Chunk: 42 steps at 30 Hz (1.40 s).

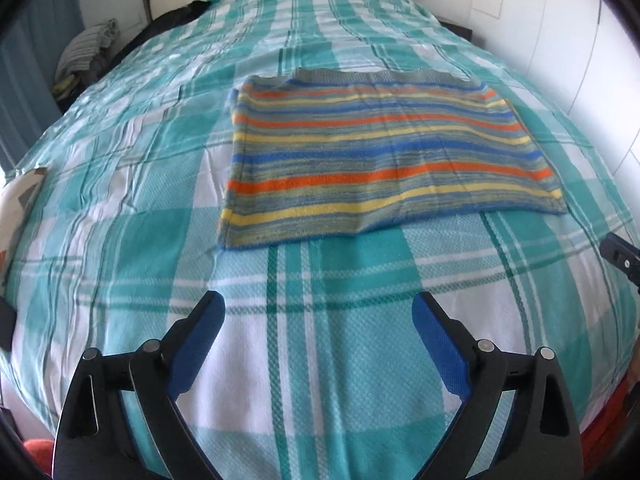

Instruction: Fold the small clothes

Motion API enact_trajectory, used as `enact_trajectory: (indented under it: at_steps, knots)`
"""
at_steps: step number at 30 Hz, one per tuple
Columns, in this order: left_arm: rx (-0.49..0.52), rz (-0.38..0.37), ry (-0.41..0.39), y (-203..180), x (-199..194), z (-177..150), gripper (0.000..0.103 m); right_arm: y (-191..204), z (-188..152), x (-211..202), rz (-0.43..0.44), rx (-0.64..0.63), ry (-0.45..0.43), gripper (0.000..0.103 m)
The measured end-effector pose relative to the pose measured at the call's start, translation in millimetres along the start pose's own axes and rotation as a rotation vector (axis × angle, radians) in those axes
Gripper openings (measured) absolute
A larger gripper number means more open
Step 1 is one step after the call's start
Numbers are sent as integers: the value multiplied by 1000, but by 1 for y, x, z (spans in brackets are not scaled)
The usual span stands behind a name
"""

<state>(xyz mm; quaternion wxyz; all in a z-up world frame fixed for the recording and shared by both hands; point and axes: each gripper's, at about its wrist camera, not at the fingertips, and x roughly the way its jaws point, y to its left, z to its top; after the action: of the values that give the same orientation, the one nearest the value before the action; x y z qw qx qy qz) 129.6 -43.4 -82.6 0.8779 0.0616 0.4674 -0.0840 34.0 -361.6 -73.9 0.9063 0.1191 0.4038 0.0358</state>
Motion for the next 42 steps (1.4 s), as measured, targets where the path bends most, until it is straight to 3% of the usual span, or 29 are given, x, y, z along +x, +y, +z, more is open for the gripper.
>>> enact_trajectory:
  at_steps: [7,21,25,29,33,42]
  knots:
    - [4,7,-4,-6,-10,-7,95,-10,-3,6,-57,40,-2,71]
    - [-13,25,7,-5,0,-16,96,-10,-8,10,-87,17,8,71]
    - [-7,32,69,0,25,-36,96,-11,-10,16,-107,13,45,71]
    - [-1,0,23,-5,10,-44,96,-16,-7,10,-97,40,31,71]
    - [103,-46,-44,-39,-6,-31,96,-26,3,-3,-83,100,-19,71]
    - [479,-225,-129,-199,15,40,96,-70,28,-37,-60,222,-91,71]
